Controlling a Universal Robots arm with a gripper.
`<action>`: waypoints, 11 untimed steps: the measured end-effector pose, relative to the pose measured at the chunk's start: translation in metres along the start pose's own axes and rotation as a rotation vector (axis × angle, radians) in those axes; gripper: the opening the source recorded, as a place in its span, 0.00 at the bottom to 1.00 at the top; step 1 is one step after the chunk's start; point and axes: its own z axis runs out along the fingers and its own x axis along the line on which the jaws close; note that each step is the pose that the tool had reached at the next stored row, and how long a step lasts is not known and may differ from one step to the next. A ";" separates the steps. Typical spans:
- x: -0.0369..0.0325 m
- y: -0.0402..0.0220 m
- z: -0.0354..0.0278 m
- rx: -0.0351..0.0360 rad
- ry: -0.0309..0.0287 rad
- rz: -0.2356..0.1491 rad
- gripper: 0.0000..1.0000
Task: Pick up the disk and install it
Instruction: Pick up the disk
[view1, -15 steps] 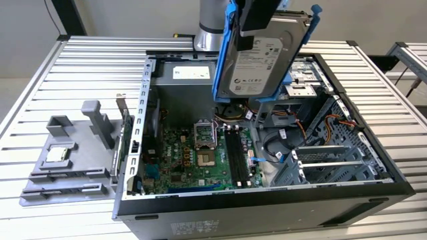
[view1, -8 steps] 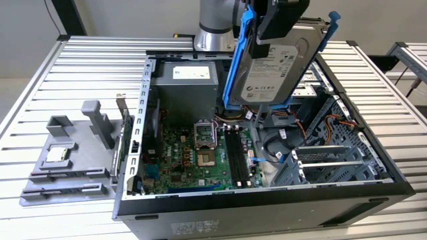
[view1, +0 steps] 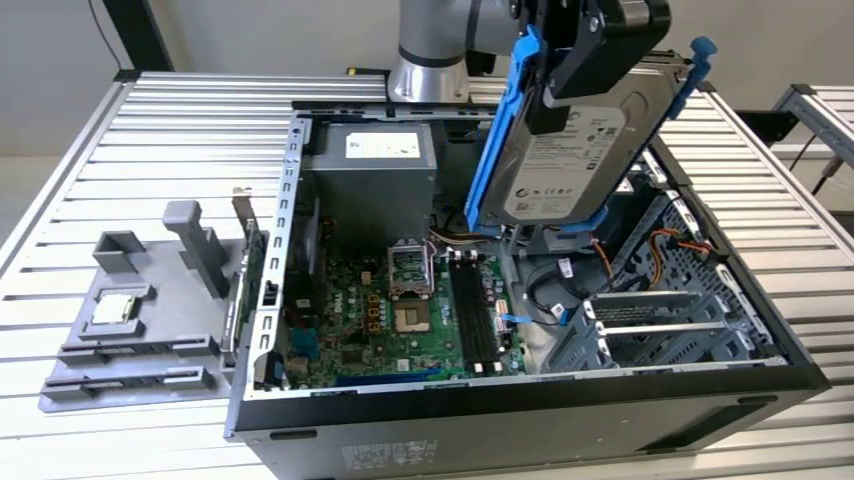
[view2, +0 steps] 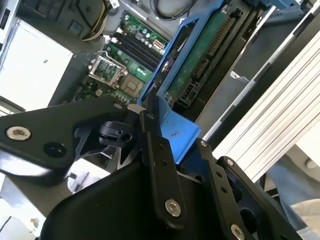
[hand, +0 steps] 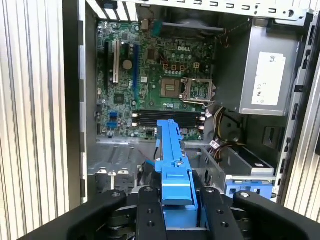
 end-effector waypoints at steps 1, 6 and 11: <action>0.0029 -0.0011 -0.0001 0.0000 0.0001 0.000 0.00; 0.0152 -0.0033 -0.0007 0.0008 0.0002 0.000 0.00; 0.0207 -0.0056 -0.0008 0.0066 0.0003 -0.003 0.00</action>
